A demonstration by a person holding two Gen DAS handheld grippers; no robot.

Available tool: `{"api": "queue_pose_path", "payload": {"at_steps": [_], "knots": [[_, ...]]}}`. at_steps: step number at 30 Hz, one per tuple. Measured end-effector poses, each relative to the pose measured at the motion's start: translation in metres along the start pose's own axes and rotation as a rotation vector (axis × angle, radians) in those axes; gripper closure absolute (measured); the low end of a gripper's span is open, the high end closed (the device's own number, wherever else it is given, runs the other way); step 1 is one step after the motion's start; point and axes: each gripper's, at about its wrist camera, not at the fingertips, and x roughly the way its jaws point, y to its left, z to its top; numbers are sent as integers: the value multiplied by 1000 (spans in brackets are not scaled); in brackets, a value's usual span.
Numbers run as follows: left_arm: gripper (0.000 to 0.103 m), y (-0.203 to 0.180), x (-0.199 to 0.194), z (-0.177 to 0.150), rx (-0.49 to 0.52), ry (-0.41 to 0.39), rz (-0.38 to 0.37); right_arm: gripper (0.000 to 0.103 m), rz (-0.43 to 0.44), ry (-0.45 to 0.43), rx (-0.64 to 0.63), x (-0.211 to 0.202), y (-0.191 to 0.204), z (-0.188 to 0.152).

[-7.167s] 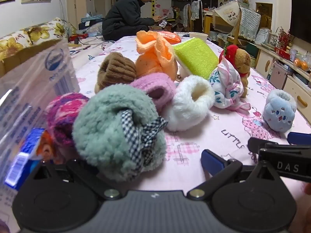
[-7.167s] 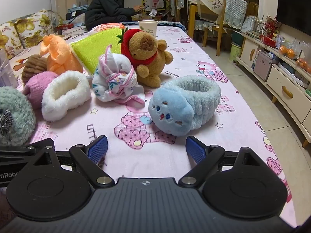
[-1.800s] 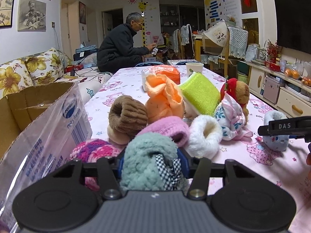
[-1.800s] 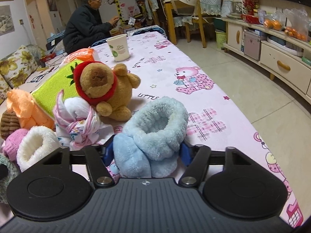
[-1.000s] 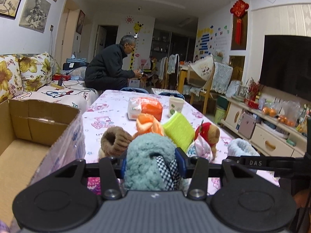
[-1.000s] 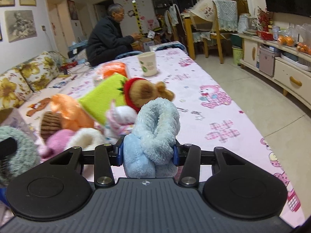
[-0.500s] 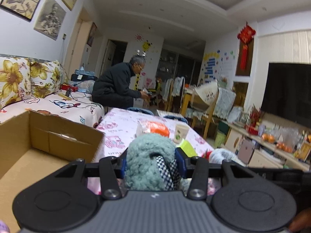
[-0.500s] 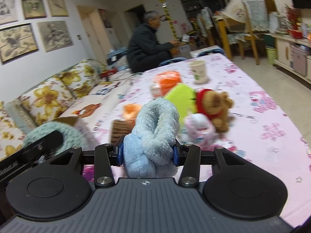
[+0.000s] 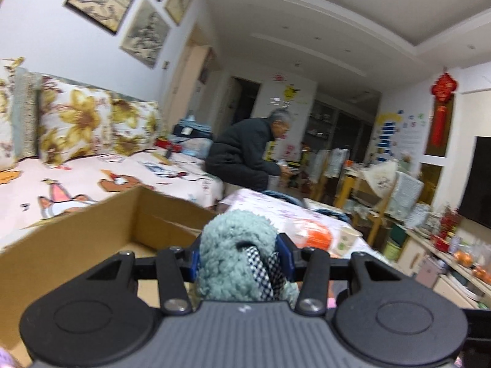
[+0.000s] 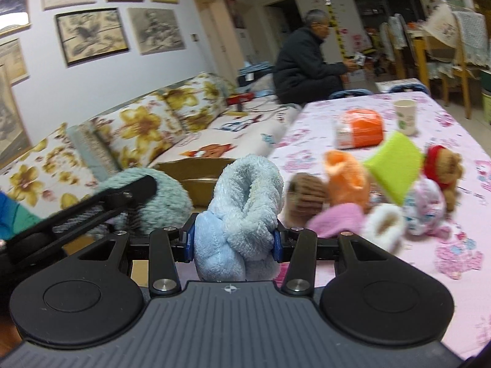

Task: Organize soft objects
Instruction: 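Carry both held slippers over the cardboard box, then open both grippers to drop the slippers into the box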

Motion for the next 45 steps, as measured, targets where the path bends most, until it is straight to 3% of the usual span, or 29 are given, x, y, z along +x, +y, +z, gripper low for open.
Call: {"api": "queue_pose_path", "payload": {"at_steps": [7,15,18,20,21,23,25,35,45], "knots": [[56,36,-2,1,-79,19,123,47,91,33,-39,13,40,-2],[57,55,-6,2,-158,33,186,46,144,88,-70,25,62,-11],[56,54,-8,3,-147,15,202,40,149,107,-67,25,60,-13],[51,55,-9,4,-141,9,212,30,151,118,-61,27,62,-14],[49,55,-9,4,-147,9,212,30,150,118,-56,26,61,-15],[42,56,-10,4,-153,6,215,13,161,109,-42,23,59,-15],[37,55,-12,4,-147,-7,221,9,156,89,-39,18,58,-13],[30,49,-13,5,-116,-37,205,4,67,23,0,5,41,-8],[27,32,-11,5,-68,-49,146,4,-3,21,19,6,33,-17]]}}
